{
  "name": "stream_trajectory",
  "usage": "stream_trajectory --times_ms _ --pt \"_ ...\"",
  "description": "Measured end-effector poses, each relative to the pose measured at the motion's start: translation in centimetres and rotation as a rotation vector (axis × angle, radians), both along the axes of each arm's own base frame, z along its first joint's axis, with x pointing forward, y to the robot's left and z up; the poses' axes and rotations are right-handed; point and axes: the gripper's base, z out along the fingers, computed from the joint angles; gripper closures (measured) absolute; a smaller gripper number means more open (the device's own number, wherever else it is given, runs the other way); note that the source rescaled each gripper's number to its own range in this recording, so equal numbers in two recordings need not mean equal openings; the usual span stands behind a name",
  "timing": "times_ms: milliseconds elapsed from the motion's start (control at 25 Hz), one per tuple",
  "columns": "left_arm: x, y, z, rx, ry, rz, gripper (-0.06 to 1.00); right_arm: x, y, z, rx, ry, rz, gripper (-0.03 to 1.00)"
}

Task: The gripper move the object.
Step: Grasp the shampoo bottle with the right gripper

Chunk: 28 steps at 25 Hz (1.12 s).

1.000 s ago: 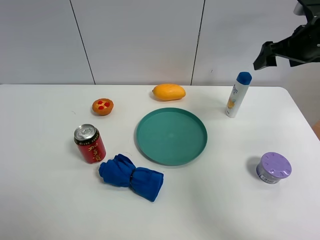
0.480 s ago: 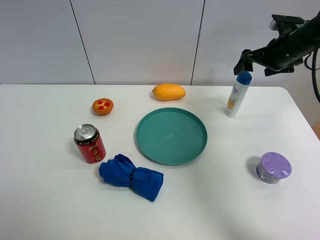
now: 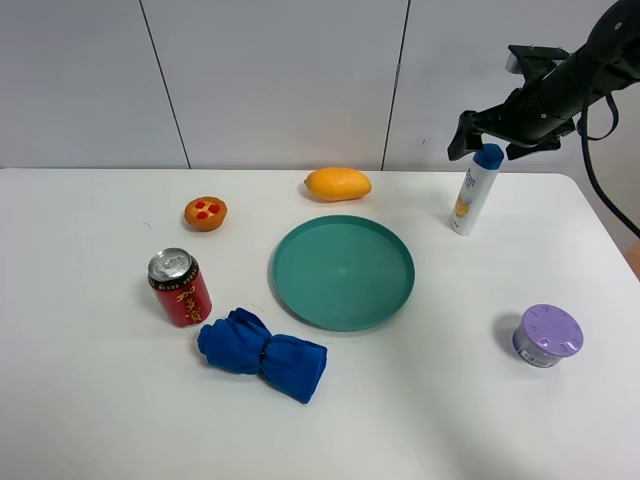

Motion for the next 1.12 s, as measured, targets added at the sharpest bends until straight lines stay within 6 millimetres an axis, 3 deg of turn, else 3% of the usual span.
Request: stream_trajectory --times_ms 160,440,1000,1120 --pt "0.0 0.0 0.0 0.0 0.0 0.0 -0.06 0.1 0.0 -0.3 -0.003 0.007 -0.003 -0.02" --pt "0.0 0.0 0.0 0.0 0.0 0.0 -0.06 0.6 -0.1 -2.9 -0.012 0.081 0.005 0.02" --pt "0.0 0.0 0.0 0.0 0.0 0.0 -0.06 1.2 -0.4 -3.8 -0.054 0.063 0.006 0.07" --pt "0.0 0.0 0.0 0.0 0.0 0.0 -0.06 1.3 -0.4 -3.8 -0.055 0.052 0.003 0.13"
